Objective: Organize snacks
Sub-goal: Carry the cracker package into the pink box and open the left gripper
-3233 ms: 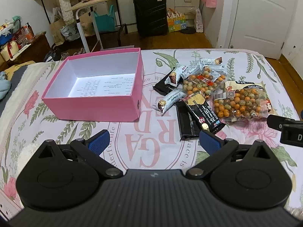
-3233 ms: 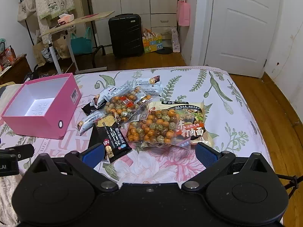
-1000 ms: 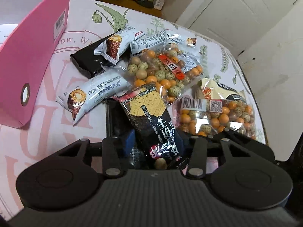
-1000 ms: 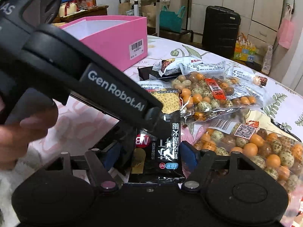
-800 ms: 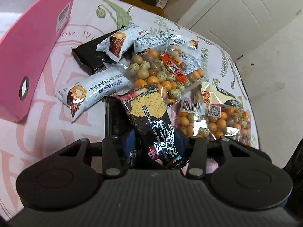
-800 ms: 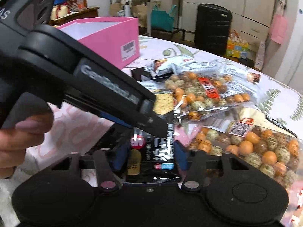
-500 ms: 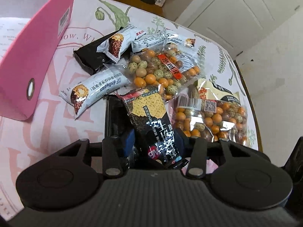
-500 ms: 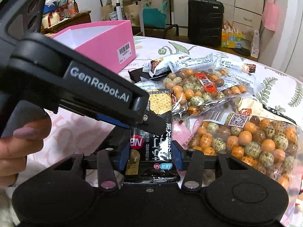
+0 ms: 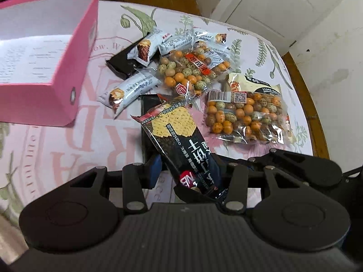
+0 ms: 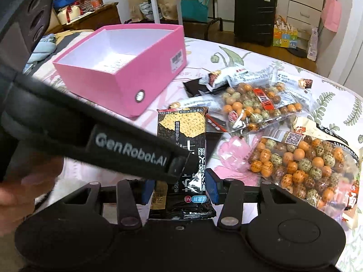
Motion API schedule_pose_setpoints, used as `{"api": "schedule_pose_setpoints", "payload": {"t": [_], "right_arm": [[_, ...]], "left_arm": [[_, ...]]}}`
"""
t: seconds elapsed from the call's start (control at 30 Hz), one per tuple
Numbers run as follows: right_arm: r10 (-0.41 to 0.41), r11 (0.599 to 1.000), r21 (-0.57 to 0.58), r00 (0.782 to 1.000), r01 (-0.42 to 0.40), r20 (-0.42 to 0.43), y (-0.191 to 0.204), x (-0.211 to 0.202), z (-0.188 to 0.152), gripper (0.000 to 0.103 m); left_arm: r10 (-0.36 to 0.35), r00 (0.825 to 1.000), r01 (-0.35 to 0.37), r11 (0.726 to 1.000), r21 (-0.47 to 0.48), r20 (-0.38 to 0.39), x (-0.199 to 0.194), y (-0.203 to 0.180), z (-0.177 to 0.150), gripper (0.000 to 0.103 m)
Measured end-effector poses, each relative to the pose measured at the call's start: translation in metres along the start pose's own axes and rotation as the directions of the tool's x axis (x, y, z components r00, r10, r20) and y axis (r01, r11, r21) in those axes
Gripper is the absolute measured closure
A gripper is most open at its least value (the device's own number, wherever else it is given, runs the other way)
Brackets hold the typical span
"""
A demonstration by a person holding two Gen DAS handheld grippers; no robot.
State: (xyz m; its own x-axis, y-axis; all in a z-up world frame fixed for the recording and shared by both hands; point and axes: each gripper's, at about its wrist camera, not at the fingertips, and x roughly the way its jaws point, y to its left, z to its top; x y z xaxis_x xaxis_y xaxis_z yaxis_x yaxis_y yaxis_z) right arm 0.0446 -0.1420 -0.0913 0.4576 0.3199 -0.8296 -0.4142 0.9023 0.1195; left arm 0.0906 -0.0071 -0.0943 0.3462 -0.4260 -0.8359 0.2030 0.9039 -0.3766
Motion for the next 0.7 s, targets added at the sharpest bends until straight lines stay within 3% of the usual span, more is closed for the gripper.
{"api": "schedule_pose_setpoints", "payload": {"t": [0.2,0.37,0.53,0.7], "right_arm": [[0.018,1.0,-0.024,1.0,-0.018,0.006,0.03,-0.018,0.018,0.051],[0.077,0.995,-0.068,0.997,-0.076,0.019,0.056,-0.02,0.05,0.051],[0.141,0.974,-0.183,0.99,-0.132,0.032,0.077,0.001,0.095,0.051],[0.18,0.933,-0.315,0.984,-0.172,-0.002,0.09,0.038,0.143,0.051]], "left_arm": [[0.006,1.0,-0.006,1.0,-0.016,0.016,-0.044,0.013,0.0,0.059],[0.07,0.994,-0.067,0.997,-0.041,0.082,-0.079,0.034,0.008,0.059],[0.134,0.98,-0.117,0.986,-0.118,0.149,-0.102,0.069,0.03,0.059],[0.147,0.975,-0.116,0.976,-0.185,0.164,-0.103,0.116,0.065,0.058]]}}
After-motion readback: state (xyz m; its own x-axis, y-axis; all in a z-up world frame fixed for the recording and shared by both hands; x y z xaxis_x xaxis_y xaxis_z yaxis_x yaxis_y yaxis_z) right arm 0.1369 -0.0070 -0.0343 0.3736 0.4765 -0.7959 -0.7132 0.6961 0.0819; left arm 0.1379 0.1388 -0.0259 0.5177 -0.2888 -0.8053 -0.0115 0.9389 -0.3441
